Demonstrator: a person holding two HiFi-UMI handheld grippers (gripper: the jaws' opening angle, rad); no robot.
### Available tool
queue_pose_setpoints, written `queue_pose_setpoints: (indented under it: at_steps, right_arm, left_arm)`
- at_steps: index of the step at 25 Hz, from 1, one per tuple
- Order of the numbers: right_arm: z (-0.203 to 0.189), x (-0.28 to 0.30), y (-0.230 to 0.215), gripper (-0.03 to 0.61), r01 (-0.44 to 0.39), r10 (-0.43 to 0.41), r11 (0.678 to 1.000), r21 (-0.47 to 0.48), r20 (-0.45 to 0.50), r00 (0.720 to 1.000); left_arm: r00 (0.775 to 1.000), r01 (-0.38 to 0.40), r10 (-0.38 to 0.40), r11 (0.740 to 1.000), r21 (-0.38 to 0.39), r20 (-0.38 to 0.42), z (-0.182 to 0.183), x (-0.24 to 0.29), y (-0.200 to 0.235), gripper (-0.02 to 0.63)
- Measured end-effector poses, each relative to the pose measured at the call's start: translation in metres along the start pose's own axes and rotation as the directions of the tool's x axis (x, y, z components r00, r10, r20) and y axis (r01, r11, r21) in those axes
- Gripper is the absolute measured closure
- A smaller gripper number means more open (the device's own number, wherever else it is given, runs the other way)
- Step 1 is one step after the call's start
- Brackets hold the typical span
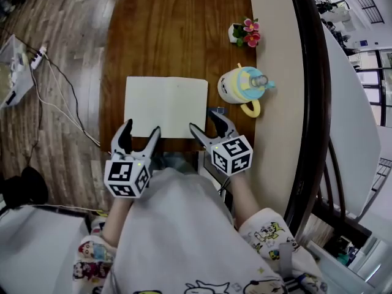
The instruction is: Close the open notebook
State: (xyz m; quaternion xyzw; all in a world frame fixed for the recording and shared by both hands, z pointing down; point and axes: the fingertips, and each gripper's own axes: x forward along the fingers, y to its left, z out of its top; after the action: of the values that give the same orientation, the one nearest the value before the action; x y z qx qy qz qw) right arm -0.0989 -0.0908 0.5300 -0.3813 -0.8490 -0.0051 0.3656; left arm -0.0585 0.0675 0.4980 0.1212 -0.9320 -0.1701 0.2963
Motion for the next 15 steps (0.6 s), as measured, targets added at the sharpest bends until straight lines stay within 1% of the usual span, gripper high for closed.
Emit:
queue_pose_setpoints:
  at_steps: [8, 15]
  right_arm:
    - [-0.032, 0.015, -0.011, 0.310, 0.023, -0.023, 1.000, 0.003, -0.098, 0.995]
    - [-0.044, 0.027, -0.028, 0.310, 0.056, -0.057, 0.998, -0.008, -0.155, 0.986]
  left_arm:
    - [0.999, -0.007, 0.005, 0.999, -0.042, -0.054, -0.026, 0.011, 0.006, 0.288]
    - [0.996, -0.022, 0.016, 0.998, -0.060, -0.091, -0.045, 0.014, 0.015, 0.288]
